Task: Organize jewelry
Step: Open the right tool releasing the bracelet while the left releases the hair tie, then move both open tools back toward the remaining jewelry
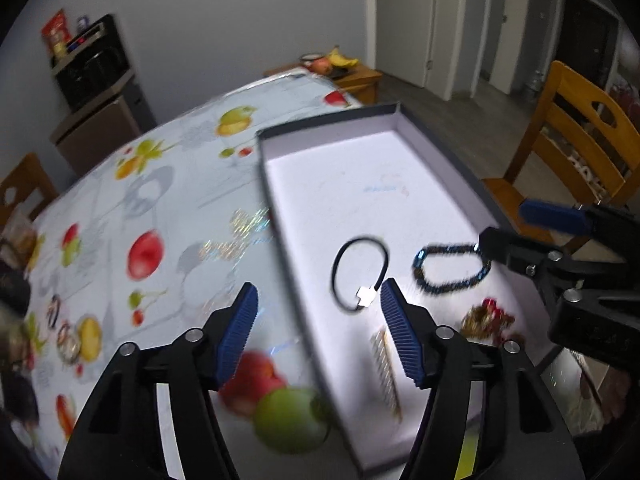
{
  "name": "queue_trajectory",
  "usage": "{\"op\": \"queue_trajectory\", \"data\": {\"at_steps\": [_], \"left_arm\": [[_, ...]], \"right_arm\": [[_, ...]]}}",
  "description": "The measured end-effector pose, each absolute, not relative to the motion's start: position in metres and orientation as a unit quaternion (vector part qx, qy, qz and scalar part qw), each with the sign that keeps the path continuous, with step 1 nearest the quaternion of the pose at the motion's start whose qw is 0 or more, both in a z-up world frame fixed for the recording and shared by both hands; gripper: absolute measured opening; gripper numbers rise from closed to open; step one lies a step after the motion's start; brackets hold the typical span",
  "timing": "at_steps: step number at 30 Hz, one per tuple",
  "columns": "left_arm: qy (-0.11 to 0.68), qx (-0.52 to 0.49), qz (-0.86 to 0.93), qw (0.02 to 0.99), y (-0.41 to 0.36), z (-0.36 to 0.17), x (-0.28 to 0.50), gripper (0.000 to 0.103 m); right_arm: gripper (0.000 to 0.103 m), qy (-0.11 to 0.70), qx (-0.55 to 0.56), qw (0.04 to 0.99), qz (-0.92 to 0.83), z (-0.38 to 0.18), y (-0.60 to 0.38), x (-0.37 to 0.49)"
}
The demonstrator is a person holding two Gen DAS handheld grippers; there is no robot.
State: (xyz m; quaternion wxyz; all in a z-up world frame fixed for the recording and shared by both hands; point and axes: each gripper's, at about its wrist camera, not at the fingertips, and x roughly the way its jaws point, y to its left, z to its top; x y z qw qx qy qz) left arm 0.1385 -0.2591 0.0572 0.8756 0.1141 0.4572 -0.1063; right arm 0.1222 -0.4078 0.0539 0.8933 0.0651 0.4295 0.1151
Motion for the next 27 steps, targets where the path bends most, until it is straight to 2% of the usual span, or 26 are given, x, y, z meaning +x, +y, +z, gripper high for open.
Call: {"op": "queue_trajectory", "data": {"at_steps": [2,3,5,7,9,13,27], "left_arm": [[0.461,0.11,-0.09,0.876,-0.25,0.058,0.128,0.076],[0.461,0.106,-0.085,0.877,-0.244,0.058,0.124,0.077],[0.461,0.09,-0.076,0.88,-0.232,0.061,0.116,0.078],[0.457,0.068,-0.066,0.884,-0.218,0.064,0.107,0.08],[0.451,0.053,-0.056,0.889,-0.205,0.066,0.1,0.084],[0.443,0.018,-0.042,0.895,-0.172,0.067,0.091,0.087],[0.429,-0.072,-0.006,0.9,0.001,0.077,0.07,0.088]], "right_arm": [[0.069,0.431,0.065,0.892,0.12,0.055,-0.404,0.121],[0.078,0.431,0.063,0.892,0.121,0.056,-0.401,0.121],[0.089,0.43,0.054,0.893,0.12,0.058,-0.395,0.121],[0.09,0.426,0.035,0.896,0.122,0.062,-0.386,0.118],[0.098,0.423,0.014,0.898,0.121,0.066,-0.375,0.115],[0.098,0.417,-0.023,0.9,0.126,0.072,-0.345,0.106],[0.096,0.408,-0.051,0.895,0.172,0.081,-0.188,0.097]]}}
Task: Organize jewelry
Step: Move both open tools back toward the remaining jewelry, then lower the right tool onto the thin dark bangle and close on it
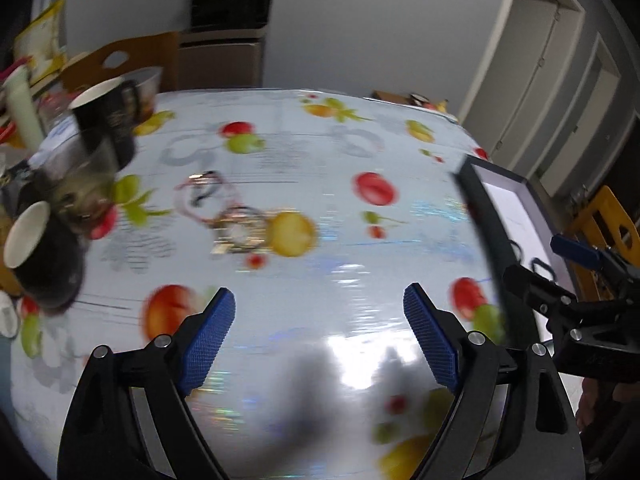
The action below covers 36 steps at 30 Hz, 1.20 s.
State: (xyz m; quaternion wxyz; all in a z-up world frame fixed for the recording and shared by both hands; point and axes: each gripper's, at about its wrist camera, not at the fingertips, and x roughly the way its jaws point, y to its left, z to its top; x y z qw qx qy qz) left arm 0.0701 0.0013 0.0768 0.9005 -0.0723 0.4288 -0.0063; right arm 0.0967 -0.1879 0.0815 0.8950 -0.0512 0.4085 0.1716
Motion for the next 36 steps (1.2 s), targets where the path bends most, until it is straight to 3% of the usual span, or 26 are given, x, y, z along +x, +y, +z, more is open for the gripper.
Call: {"op": "queue_trajectory", "data": {"at_steps": [1,6,9,15,18,25,29,33,36], "left_arm": [[0.43,-0.075,-0.001,0.9,0.013,0.076,0.069,0.088],[0.444,-0.094,0.028,0.891,0.07,0.062,0.067,0.088],[0.449,-0.088,0.036,0.889,0.092,0.056,0.064,0.088],[0.463,-0.091,0.031,0.881,0.119,0.042,0.064,0.088],[0.466,-0.092,0.029,0.88,0.127,0.039,0.066,0.088],[0.476,-0.098,0.026,0.874,0.137,0.032,0.073,0.088],[0.478,-0.1,0.027,0.872,0.138,0.029,0.077,0.088],[0.476,-0.103,0.027,0.873,0.139,0.028,0.081,0.088],[0.476,-0.099,0.024,0.873,0.137,0.028,0.085,0.088]], "right_arm": [[0.094,0.41,-0.05,0.892,0.183,0.079,-0.173,0.097],[0.059,0.41,-0.05,0.879,0.238,0.07,-0.108,0.101],[0.044,0.414,-0.052,0.872,0.256,0.061,-0.073,0.11],[0.043,0.416,-0.058,0.866,0.273,0.046,-0.025,0.129],[0.033,0.419,-0.065,0.86,0.285,0.04,-0.009,0.137],[0.031,0.429,-0.098,0.846,0.3,0.023,0.017,0.147],[0.019,0.43,-0.108,0.847,0.293,0.016,0.019,0.151],[0.016,0.43,-0.106,0.845,0.3,0.017,0.019,0.151],[0.004,0.43,-0.099,0.842,0.309,0.019,0.017,0.151]]}}
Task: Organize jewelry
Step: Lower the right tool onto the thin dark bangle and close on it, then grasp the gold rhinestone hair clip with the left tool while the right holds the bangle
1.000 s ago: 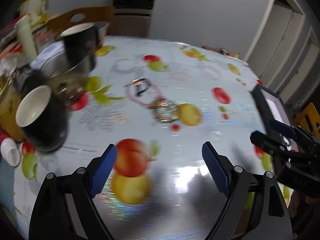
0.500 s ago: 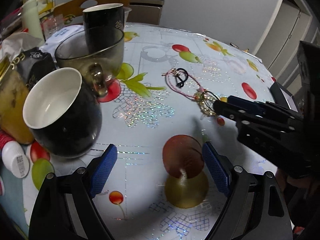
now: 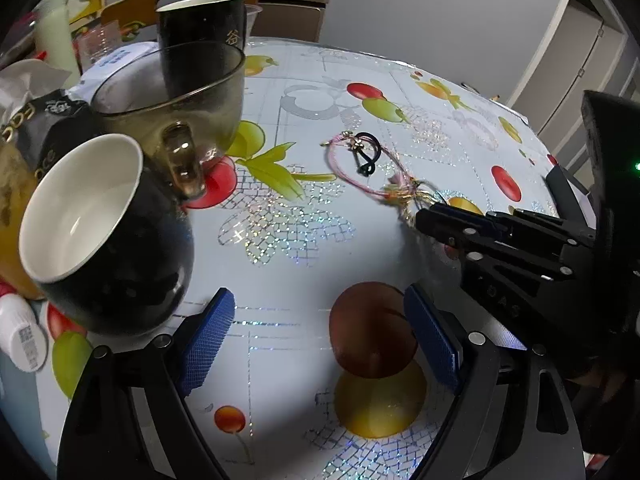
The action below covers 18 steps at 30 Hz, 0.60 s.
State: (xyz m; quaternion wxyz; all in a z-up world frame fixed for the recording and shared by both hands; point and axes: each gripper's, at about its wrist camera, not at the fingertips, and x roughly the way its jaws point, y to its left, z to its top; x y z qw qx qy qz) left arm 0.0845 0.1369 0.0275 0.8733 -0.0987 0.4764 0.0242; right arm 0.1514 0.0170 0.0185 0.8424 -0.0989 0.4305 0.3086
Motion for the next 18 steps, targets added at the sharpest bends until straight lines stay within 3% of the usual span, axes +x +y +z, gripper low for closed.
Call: {"op": "queue_trajectory", "data": {"at_steps": [18], "left_arm": [[0.457,-0.106,-0.001,0.883,0.12,0.028,0.114,0.088]], "right_arm": [[0.003,0.421,-0.061,0.861,0.279,0.047,-0.035,0.143]]}}
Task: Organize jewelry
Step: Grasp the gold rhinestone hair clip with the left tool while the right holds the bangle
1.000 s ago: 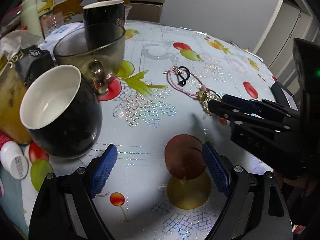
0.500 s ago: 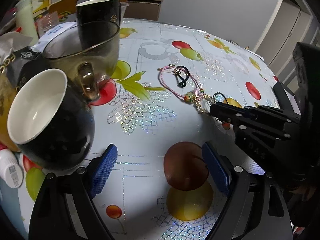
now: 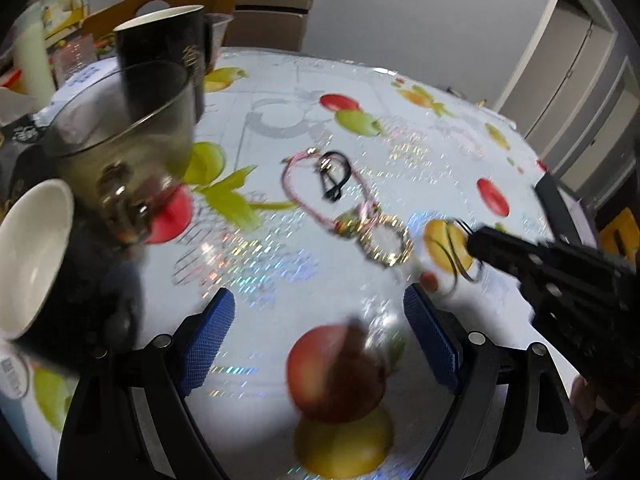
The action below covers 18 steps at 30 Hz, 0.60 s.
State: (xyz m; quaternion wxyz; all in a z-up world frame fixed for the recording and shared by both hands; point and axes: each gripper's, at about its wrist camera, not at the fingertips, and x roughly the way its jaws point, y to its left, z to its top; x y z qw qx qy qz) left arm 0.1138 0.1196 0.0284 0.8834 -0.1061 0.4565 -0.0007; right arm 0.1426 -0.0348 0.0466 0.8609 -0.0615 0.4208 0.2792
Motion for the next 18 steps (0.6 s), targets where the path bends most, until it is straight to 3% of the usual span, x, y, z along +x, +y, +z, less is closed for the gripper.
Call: {"op": "queue_trajectory", "data": {"at_steps": [12,18], "left_arm": [[0.45,-0.082,-0.012,0.889,0.078,0.021,0.154,0.086],[0.446,-0.031,0.029,0.894,0.054,0.013,0.164,0.07]], "right_arm": [[0.003,0.431,-0.044,0.874,0.219,0.051,-0.122,0.137],[0.003,0.437,-0.029,0.874,0.209,0.049,-0.157,0.135]]}}
